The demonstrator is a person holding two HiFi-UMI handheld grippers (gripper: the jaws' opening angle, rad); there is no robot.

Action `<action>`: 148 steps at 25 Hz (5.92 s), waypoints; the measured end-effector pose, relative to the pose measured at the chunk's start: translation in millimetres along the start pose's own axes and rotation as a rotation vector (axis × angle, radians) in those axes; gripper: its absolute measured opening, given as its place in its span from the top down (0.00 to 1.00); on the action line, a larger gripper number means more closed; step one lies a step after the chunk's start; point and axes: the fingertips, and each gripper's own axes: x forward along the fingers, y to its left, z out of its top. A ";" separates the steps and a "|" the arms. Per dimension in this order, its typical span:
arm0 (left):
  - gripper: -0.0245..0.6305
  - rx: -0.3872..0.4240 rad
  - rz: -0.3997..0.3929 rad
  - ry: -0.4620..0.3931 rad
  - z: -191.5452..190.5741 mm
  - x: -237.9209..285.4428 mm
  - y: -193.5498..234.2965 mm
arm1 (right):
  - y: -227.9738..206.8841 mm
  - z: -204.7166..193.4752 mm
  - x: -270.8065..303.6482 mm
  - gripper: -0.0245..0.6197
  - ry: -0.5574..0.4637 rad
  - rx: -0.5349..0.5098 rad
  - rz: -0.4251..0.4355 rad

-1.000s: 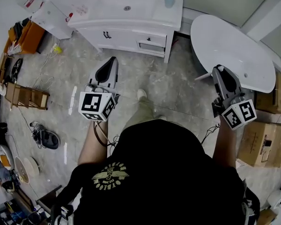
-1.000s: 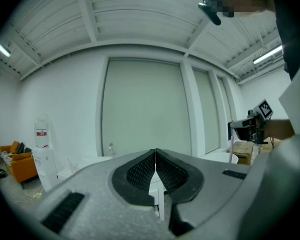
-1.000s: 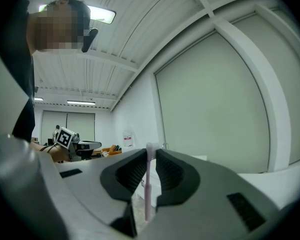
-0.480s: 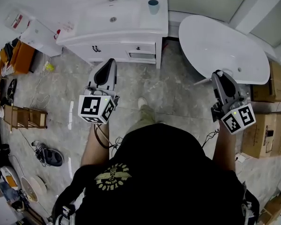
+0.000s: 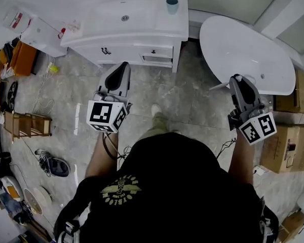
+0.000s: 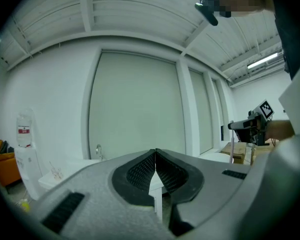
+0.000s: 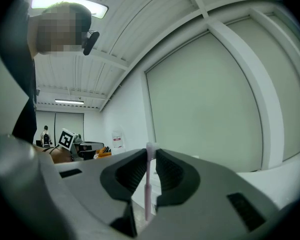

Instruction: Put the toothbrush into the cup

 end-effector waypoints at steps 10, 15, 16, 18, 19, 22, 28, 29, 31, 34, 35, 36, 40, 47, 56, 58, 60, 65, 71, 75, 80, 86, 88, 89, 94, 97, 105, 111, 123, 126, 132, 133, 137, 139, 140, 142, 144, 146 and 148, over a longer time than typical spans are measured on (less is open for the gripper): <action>0.95 0.000 -0.013 0.022 -7.4 55.6 56.9 | -11.5 -1.5 90.6 0.87 0.033 -0.010 0.015; 0.95 -0.017 -0.026 0.023 -10.7 84.2 85.1 | -17.3 2.2 130.1 0.87 0.049 -0.024 0.015; 0.95 -0.019 -0.028 0.022 -11.0 90.0 90.6 | -18.7 3.2 137.1 0.87 0.051 -0.027 0.014; 0.95 -0.026 -0.036 0.020 -11.7 101.3 100.5 | -20.7 4.0 149.4 0.87 0.059 -0.032 0.008; 0.95 -0.030 -0.042 0.019 -12.0 106.8 104.9 | -21.7 4.4 154.7 0.87 0.063 -0.035 0.003; 0.95 -0.037 -0.064 0.011 -10.5 122.1 117.4 | -23.9 9.0 169.1 0.87 0.070 -0.045 -0.017; 0.95 -0.043 -0.087 -0.024 0.7 145.0 153.3 | -27.8 31.6 195.6 0.87 0.056 -0.095 -0.063; 0.95 -0.041 -0.095 -0.025 1.2 149.4 157.8 | -28.1 35.4 199.7 0.87 0.047 -0.102 -0.070; 0.95 -0.031 -0.112 -0.023 0.7 159.8 164.2 | -28.2 39.8 208.0 0.87 0.032 -0.106 -0.080; 0.95 -0.042 -0.132 -0.014 -2.9 169.5 164.9 | -25.8 38.3 215.0 0.87 0.033 -0.092 -0.083; 0.95 -0.045 -0.142 -0.012 -3.9 171.7 162.5 | -25.9 38.2 215.6 0.87 0.034 -0.090 -0.084; 0.95 -0.044 -0.154 -0.009 -4.8 174.7 159.9 | -27.0 38.8 216.3 0.87 0.034 -0.089 -0.087; 0.95 -0.030 -0.168 0.006 -7.3 191.1 162.2 | -37.4 38.3 225.4 0.87 0.025 -0.078 -0.093; 0.95 -0.015 -0.123 -0.002 4.6 222.2 166.0 | -71.8 39.4 237.9 0.87 0.011 -0.062 -0.064; 0.95 -0.003 -0.113 0.023 10.3 276.9 150.1 | -123.0 38.2 268.1 0.87 0.021 -0.027 -0.011; 0.95 -0.013 -0.111 0.029 8.5 289.0 148.0 | -133.7 37.9 274.3 0.87 0.028 -0.023 -0.003; 0.95 -0.016 -0.112 0.034 7.0 302.3 144.5 | -144.5 37.7 280.2 0.87 0.035 -0.019 0.005; 0.95 -0.022 -0.105 0.024 12.6 340.8 140.1 | -175.1 37.4 299.7 0.87 0.058 -0.009 0.035; 0.95 -0.022 -0.072 0.029 19.6 377.3 136.6 | -206.7 45.4 329.8 0.87 0.059 -0.005 0.099; 0.95 -0.010 -0.012 0.020 32.0 393.7 139.2 | -228.4 51.0 347.8 0.87 0.053 0.001 0.154; 0.95 0.004 0.097 0.020 45.7 397.5 146.3 | -250.1 61.7 374.4 0.87 0.035 0.014 0.251; 0.95 0.014 0.165 0.055 42.0 393.4 148.1 | -264.1 71.9 400.3 0.87 0.002 0.028 0.315; 0.95 0.017 0.190 0.062 43.8 390.6 152.4 | -265.5 75.0 407.1 0.87 -0.004 0.032 0.334; 0.95 0.018 0.206 0.063 44.9 388.3 155.7 | -265.3 74.8 411.6 0.87 -0.003 0.034 0.346; 0.95 0.019 0.232 0.079 37.6 381.8 171.2 | -258.8 59.8 436.9 0.87 0.016 0.057 0.375; 0.95 0.013 0.222 0.089 28.0 389.9 184.5 | -255.5 52.5 452.6 0.87 0.024 0.064 0.373; 0.95 0.005 0.073 0.089 21.3 452.1 216.9 | -261.9 47.3 492.1 0.87 0.045 0.062 0.272; 0.95 -0.004 -0.024 0.096 5.8 499.8 239.3 | -271.3 24.8 527.5 0.87 0.091 0.063 0.211; 0.95 -0.006 -0.160 0.163 -36.5 548.2 248.4 | -270.2 -9.8 582.1 0.87 0.137 0.095 0.172; 0.95 -0.033 -0.168 0.166 -49.4 556.2 251.7 | -273.8 -25.5 595.9 0.87 0.164 0.075 0.153; 0.95 -0.068 -0.187 0.196 -83.2 579.9 257.2 | -281.9 -75.6 624.4 0.87 0.236 0.093 0.114; 0.95 -0.068 -0.192 0.203 -88.6 583.3 255.3 | -283.1 -83.8 626.3 0.87 0.248 0.099 0.112; 0.95 -0.066 -0.220 0.230 -110.3 595.4 245.2 | -289.8 -115.1 631.0 0.87 0.282 0.124 0.097; 0.95 -0.072 -0.237 0.241 -119.4 601.9 239.1 | -294.5 -130.0 631.6 0.87 0.301 0.124 0.084; 0.95 -0.075 -0.244 0.249 -124.4 604.4 236.3 | -296.0 -137.9 631.8 0.87 0.313 0.127 0.078; 0.95 -0.074 -0.257 0.263 -134.3 609.6 232.3 | -297.0 -153.5 632.6 0.87 0.338 0.130 0.070; 0.95 -0.069 -0.265 0.273 -143.5 615.1 229.3 | -296.1 -167.1 633.6 0.87 0.362 0.128 0.068; 0.95 -0.068 -0.268 0.276 -150.5 619.4 227.5 | -294.5 -179.9 634.3 0.87 0.386 0.125 0.070; 0.95 -0.066 -0.273 0.278 -154.4 621.3 225.0 | -291.9 -191.3 634.3 0.87 0.409 0.128 0.076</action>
